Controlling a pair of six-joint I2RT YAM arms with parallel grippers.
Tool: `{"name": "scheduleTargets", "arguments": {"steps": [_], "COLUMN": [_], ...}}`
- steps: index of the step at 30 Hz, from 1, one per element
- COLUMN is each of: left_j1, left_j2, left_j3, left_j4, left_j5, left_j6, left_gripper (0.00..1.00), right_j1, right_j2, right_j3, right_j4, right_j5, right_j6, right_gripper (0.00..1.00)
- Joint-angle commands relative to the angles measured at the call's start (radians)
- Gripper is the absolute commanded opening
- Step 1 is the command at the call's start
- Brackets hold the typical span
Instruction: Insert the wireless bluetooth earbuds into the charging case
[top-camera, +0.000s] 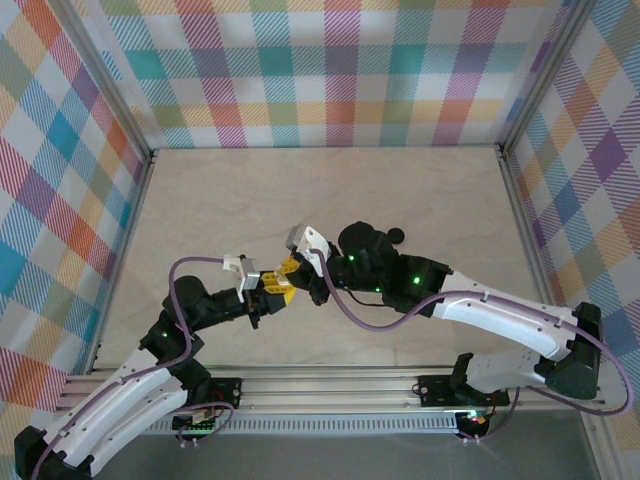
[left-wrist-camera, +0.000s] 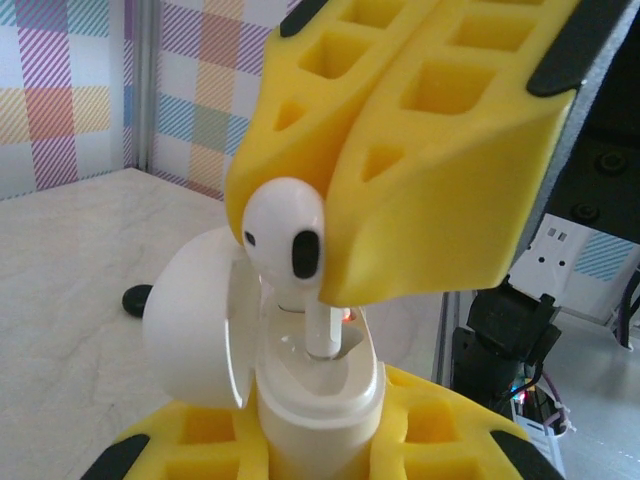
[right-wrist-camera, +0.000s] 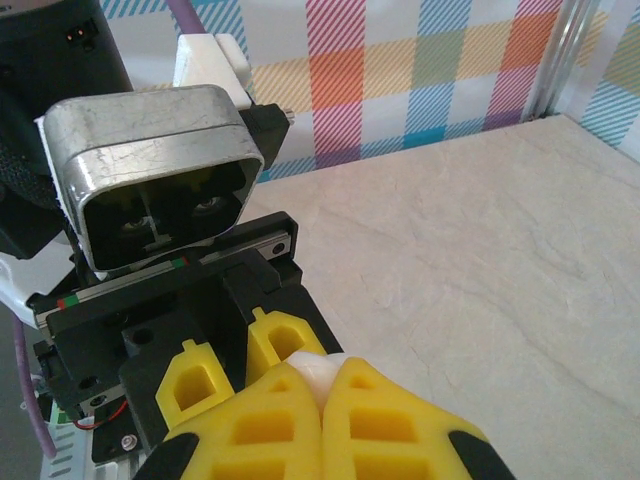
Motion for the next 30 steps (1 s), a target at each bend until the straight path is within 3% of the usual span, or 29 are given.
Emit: {"name": "scheduleTargets", "arguments": {"steps": [1, 15, 23, 30], "left_j1": [-0.010, -0.013, -0.014, -0.014], "left_j2": [-0.028, -0.040, -0.039, -0.025], "left_j3": [0.000, 0.007, 0.021, 0.025], "left_j4": [0.143, 0.125, 0.072, 0.079], "left_j5": [-0.003, 0.089, 0.035, 0.013], "left_j6": [0.023, 0.061, 0.130, 0.156], "left_gripper": [0.00, 0.00, 0.00, 0.00], "right_j1": [0.002, 0.001, 0.002, 0.002], "right_j2": [-0.009, -0.040, -0.009, -0.002], "right_j3": [-0.027, -0.010, 0.036, 0.030], "right_j4": [-0.046, -0.058, -0.143, -0.136], "right_j5": [0.023, -0.097, -0.077, -0.061], "right_j6": [0.034, -0.196, -0.208, -0.191], "right_gripper": [0.00, 0.00, 0.00, 0.19]}}
